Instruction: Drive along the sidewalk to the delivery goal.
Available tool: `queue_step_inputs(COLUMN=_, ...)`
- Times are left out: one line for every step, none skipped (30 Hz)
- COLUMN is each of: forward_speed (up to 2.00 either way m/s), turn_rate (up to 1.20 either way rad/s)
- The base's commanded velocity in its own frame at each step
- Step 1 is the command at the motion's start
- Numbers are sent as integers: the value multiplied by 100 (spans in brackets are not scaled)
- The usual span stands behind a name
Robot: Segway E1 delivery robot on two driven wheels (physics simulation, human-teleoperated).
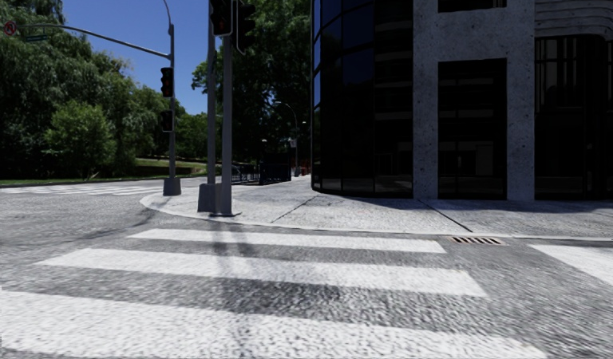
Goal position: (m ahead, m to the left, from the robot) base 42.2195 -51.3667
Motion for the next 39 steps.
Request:
queue_step_inputs(forward_speed=200, turn_rate=-37)
queue_step_inputs(forward_speed=200, turn_rate=-37)
queue_step_inputs(forward_speed=200, turn_rate=-37)
queue_step_inputs(forward_speed=200, turn_rate=-37)
queue_step_inputs(forward_speed=200, turn_rate=-32)
queue_step_inputs(forward_speed=200, turn_rate=-32)
queue_step_inputs(forward_speed=200, turn_rate=-32)
queue_step_inputs(forward_speed=196, turn_rate=-32)
queue_step_inputs(forward_speed=187, turn_rate=-26)
queue_step_inputs(forward_speed=180, turn_rate=-15)
queue_step_inputs(forward_speed=180, turn_rate=-15)
queue_step_inputs(forward_speed=179, turn_rate=-12)
queue_step_inputs(forward_speed=179, turn_rate=-12)
queue_step_inputs(forward_speed=179, turn_rate=-12)
queue_step_inputs(forward_speed=178, turn_rate=-11)
queue_step_inputs(forward_speed=178, turn_rate=-11)
queue_step_inputs(forward_speed=178, turn_rate=-17)
queue_step_inputs(forward_speed=178, turn_rate=-17)
queue_step_inputs(forward_speed=178, turn_rate=-23)
queue_step_inputs(forward_speed=178, turn_rate=-25)
queue_step_inputs(forward_speed=178, turn_rate=-25)
queue_step_inputs(forward_speed=178, turn_rate=-25)
queue_step_inputs(forward_speed=178, turn_rate=-27)
queue_step_inputs(forward_speed=178, turn_rate=-29)
queue_step_inputs(forward_speed=178, turn_rate=-29)
queue_step_inputs(forward_speed=178, turn_rate=-30)
queue_step_inputs(forward_speed=179, turn_rate=-30)
queue_step_inputs(forward_speed=179, turn_rate=-30)
queue_step_inputs(forward_speed=179, turn_rate=-31)
queue_step_inputs(forward_speed=179, turn_rate=-31)
queue_step_inputs(forward_speed=179, turn_rate=-31)
queue_step_inputs(forward_speed=179, turn_rate=-31)
queue_step_inputs(forward_speed=179, turn_rate=-33)
queue_step_inputs(forward_speed=179, turn_rate=-38)
queue_step_inputs(forward_speed=176, turn_rate=-48)
queue_step_inputs(forward_speed=176, turn_rate=-48)
queue_step_inputs(forward_speed=172, turn_rate=-51)
queue_step_inputs(forward_speed=171, turn_rate=-51)
queue_step_inputs(forward_speed=171, turn_rate=-51)
